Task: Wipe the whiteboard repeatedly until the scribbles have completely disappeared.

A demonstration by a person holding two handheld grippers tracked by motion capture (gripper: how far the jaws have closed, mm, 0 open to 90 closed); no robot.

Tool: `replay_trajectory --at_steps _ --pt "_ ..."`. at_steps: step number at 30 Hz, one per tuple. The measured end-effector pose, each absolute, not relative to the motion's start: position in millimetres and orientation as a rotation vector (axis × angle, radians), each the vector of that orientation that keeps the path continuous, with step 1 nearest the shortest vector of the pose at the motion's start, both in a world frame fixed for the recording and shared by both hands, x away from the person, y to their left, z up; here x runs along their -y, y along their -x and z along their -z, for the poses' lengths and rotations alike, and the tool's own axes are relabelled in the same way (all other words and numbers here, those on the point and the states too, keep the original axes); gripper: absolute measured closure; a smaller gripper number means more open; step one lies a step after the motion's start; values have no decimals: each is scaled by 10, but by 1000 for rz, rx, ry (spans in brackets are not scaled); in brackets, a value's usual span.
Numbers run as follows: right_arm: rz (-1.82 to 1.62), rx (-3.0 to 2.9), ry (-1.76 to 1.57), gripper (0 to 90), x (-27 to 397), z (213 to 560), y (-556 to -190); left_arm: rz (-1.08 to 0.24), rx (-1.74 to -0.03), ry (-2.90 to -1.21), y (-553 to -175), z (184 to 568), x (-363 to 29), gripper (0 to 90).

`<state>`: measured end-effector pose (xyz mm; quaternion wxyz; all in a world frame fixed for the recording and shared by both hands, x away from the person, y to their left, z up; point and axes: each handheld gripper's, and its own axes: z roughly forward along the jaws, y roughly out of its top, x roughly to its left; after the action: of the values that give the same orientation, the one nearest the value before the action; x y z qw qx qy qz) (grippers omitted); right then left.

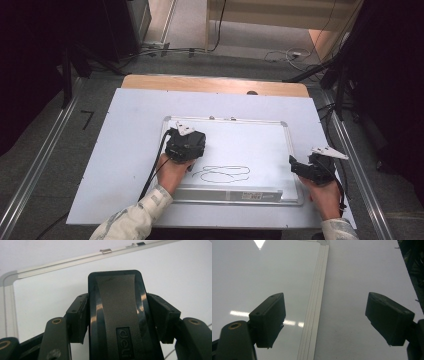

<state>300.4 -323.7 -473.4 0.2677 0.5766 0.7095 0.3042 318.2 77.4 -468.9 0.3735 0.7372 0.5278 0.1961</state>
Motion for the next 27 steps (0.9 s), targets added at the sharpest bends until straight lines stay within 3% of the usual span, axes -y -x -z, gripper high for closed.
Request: replay_trajectory --at_steps 27 --pt "-810 -1917 -1554 152 3231 4741 -3007 -471 -1274 -2000 -2977 4804 -591 394"
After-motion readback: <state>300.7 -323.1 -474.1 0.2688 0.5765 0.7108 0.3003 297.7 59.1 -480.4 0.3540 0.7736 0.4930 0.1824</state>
